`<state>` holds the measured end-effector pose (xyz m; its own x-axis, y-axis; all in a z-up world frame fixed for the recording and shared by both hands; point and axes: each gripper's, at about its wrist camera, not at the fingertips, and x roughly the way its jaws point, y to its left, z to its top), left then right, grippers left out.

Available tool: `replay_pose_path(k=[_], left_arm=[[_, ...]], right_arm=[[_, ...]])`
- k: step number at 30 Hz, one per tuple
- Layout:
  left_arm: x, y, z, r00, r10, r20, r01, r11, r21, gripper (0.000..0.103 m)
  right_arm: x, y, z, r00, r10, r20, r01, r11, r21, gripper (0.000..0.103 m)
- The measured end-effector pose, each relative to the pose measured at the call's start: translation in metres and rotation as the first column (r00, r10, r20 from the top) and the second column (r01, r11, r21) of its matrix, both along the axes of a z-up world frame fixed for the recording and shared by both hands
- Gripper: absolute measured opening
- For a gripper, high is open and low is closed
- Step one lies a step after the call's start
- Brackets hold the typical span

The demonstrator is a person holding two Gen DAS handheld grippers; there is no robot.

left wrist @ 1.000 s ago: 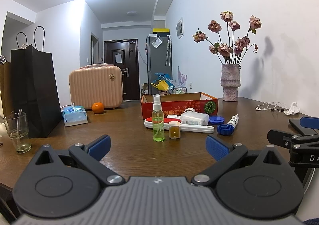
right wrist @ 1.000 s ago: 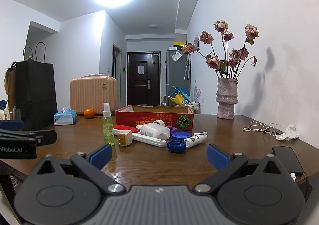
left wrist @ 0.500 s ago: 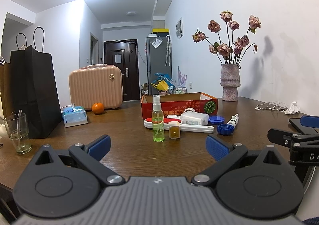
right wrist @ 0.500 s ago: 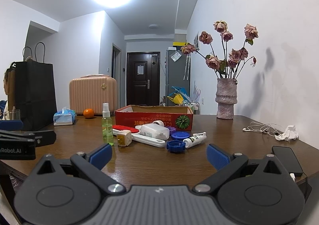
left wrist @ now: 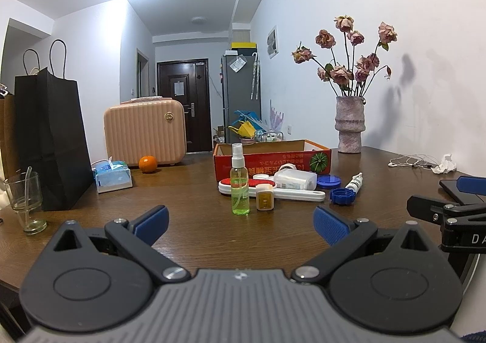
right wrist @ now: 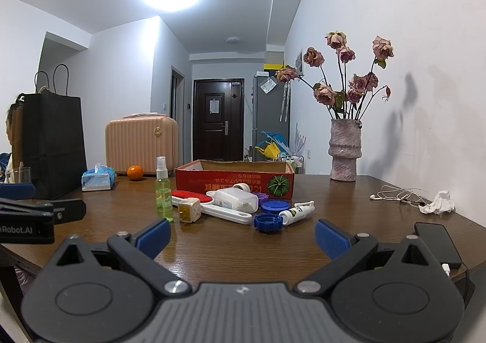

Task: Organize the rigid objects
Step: 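Grasp the green spray bottle with the left gripper while the right grasps the beige cube box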

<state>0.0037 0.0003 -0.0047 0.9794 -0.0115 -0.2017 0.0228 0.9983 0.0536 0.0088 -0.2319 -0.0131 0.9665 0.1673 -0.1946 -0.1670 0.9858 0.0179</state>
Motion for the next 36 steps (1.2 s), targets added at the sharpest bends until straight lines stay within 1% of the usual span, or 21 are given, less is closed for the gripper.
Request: replay_pose_path(k=[3, 6, 9, 11, 14, 16, 18, 21, 25, 26, 27, 28, 29, 30, 31, 32, 34, 36], left_arm=[[0.013, 0.001, 0.0, 1.0, 0.007, 0.009, -0.007, 1.0, 0.003, 0.103], [0.035, 0.002, 0.001, 1.0, 0.008, -0.011, -0.008, 1.0, 0.011, 0.103], [0.058, 0.005, 0.002, 0.999, 0.002, -0.036, -0.002, 1.0, -0.001, 0.103], [0.076, 0.008, 0.002, 0.997, -0.002, -0.071, 0.001, 1.0, -0.021, 0.103], [0.108, 0.015, 0.001, 0.995, -0.001, -0.103, -0.004, 0.999, -0.046, 0.103], [0.132, 0.017, 0.0, 0.993, 0.0, -0.119, -0.006, 0.999, -0.047, 0.099], [0.155, 0.018, -0.001, 0.991, -0.015, -0.136, 0.007, 0.998, -0.056, 0.092], [0.193, 0.021, -0.003, 0.984, -0.046, -0.17, 0.031, 0.995, -0.091, 0.084], [0.237, 0.019, -0.007, 0.977, -0.064, -0.201, 0.045, 0.994, -0.097, 0.077], [0.246, 0.02, -0.008, 0.976, -0.067, -0.207, 0.046, 0.994, -0.1, 0.072], [0.253, 0.022, -0.009, 0.974, -0.07, -0.214, 0.047, 0.993, -0.107, 0.064], [0.26, 0.024, -0.011, 0.972, -0.073, -0.225, 0.048, 0.992, -0.116, 0.06], [0.265, 0.026, -0.013, 0.968, -0.079, -0.239, 0.051, 0.991, -0.124, 0.047], [0.27, 0.029, -0.015, 0.962, -0.092, -0.256, 0.059, 0.989, -0.133, 0.032], [0.272, 0.032, -0.017, 0.959, -0.106, -0.264, 0.07, 0.987, -0.142, 0.031], [0.272, 0.035, -0.018, 0.96, -0.11, -0.258, 0.075, 0.987, -0.142, 0.031], [0.27, 0.04, -0.018, 0.96, -0.108, -0.258, 0.076, 0.989, -0.13, 0.031], [0.267, 0.047, -0.017, 0.96, -0.087, -0.265, 0.058, 0.992, -0.116, 0.031]], right_arm=[[0.003, -0.001, 0.001, 1.0, 0.0, -0.002, 0.0, 1.0, -0.004, 0.101], [0.014, -0.003, 0.001, 1.0, -0.003, -0.003, 0.003, 1.0, -0.006, 0.101], [0.034, -0.005, 0.001, 1.0, -0.016, -0.013, 0.016, 1.0, 0.006, 0.101], [0.049, -0.006, 0.0, 0.999, -0.02, -0.027, 0.021, 1.0, 0.016, 0.1], [0.072, -0.005, 0.001, 0.999, -0.001, -0.044, 0.001, 1.0, 0.017, 0.099], [0.087, -0.005, 0.001, 0.998, 0.017, -0.056, -0.015, 0.999, 0.029, 0.097], [0.107, -0.004, 0.003, 0.996, 0.042, -0.081, -0.038, 0.998, 0.05, 0.092], [0.137, 0.0, 0.002, 0.989, 0.056, -0.137, -0.049, 0.997, 0.056, 0.086], [0.177, 0.009, -0.002, 0.972, 0.101, -0.211, -0.088, 0.994, 0.069, 0.085], [0.188, 0.013, -0.003, 0.966, 0.12, -0.23, -0.104, 0.991, 0.082, 0.085], [0.195, 0.016, -0.004, 0.961, 0.136, -0.241, -0.117, 0.989, 0.09, 0.085], [0.204, 0.021, -0.006, 0.955, 0.154, -0.253, -0.134, 0.987, 0.093, 0.085], [0.21, 0.026, -0.006, 0.951, 0.165, -0.26, -0.146, 0.985, 0.092, 0.084], [0.219, 0.033, -0.008, 0.947, 0.18, -0.267, -0.163, 0.983, 0.084, 0.084], [0.227, 0.039, -0.009, 0.943, 0.192, -0.27, -0.179, 0.981, 0.075, 0.084], [0.235, 0.045, -0.01, 0.939, 0.206, -0.274, -0.195, 0.978, 0.068, 0.084], [0.25, 0.058, -0.011, 0.93, 0.232, -0.284, -0.223, 0.973, 0.064, 0.083], [0.266, 0.071, -0.012, 0.921, 0.257, -0.294, -0.248, 0.966, 0.068, 0.077]])
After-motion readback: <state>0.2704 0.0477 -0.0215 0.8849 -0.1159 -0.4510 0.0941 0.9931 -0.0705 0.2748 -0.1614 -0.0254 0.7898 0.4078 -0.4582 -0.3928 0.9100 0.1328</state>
